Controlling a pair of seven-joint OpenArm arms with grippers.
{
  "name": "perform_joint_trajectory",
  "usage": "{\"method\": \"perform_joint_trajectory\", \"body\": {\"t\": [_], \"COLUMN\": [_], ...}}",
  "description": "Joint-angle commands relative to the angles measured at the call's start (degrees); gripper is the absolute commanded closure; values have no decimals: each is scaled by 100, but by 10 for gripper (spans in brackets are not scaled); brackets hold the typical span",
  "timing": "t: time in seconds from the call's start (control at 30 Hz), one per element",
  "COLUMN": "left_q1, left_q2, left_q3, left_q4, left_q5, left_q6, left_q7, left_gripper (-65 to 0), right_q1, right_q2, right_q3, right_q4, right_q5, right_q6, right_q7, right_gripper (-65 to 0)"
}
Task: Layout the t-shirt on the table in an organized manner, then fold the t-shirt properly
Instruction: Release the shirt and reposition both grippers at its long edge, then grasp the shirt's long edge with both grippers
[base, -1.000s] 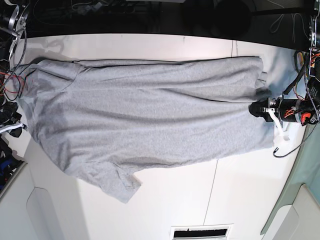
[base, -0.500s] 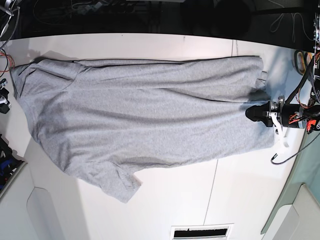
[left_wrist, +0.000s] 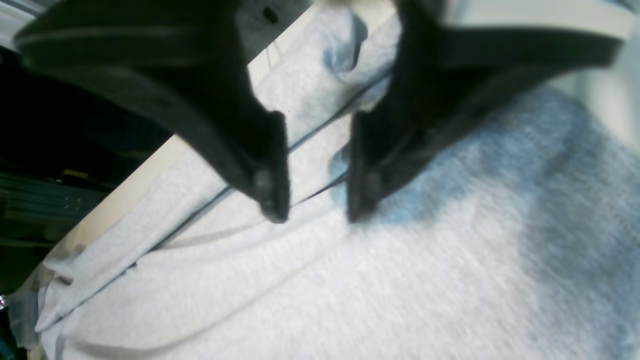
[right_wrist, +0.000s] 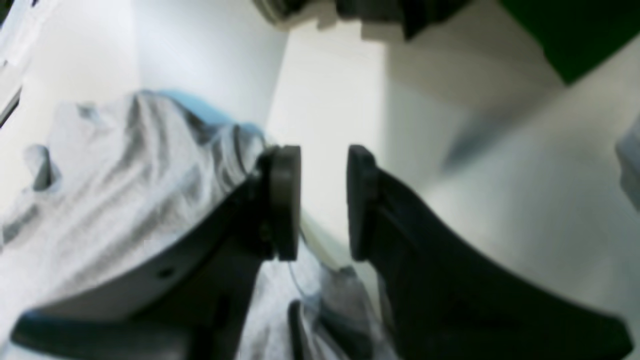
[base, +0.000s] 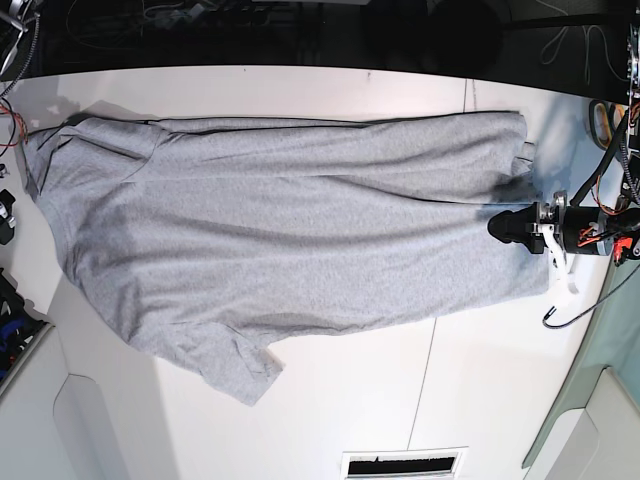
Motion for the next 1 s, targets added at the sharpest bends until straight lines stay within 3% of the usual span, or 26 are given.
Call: {"method": "perform_joint_trajectory", "body": {"t": [0.0, 0.27, 0.37, 0.43, 0.67, 0.83, 0.97], "left_q1": [-129, -131, -131, -129, -127, -109, -109], "left_q2": [-111, -33, -31, -31, -33, -33, -33], "left_q3": [-35, -35, -35, -35, -35, -33, -33], "left_q4": [81, 81, 81, 81, 81, 81, 81], "left_q5": [-118, 142, 317, 339, 507, 538, 535], "left_q6": [-54, -54, -54, -54, -54, -54, -54], "left_q7": [-122, -367, -555, -566, -538, -498, -498], "left_gripper": [-259, -259, -258, -258, -258, -258, -258], "right_q1": [155, 977, 1357, 1580, 2190, 2481, 2509], "right_q2": [157, 138, 44, -105, -905, -1458, -1832], "right_q3": [31, -490, -1064, -1440, -2433, -2673, -2673], "right_q4": [109, 83, 76, 63, -468, -1123, -1484], "right_q5": [2, -404, -782, -1056, -1923, -2291, -2544], "right_q6": [42, -46, -219, -339, -1209, -1882, -2002], "right_q7": [186, 214, 262, 356, 1176, 1766, 1897], "right_gripper": [-163, -166, -229, -265, -269, -269, -269]}}
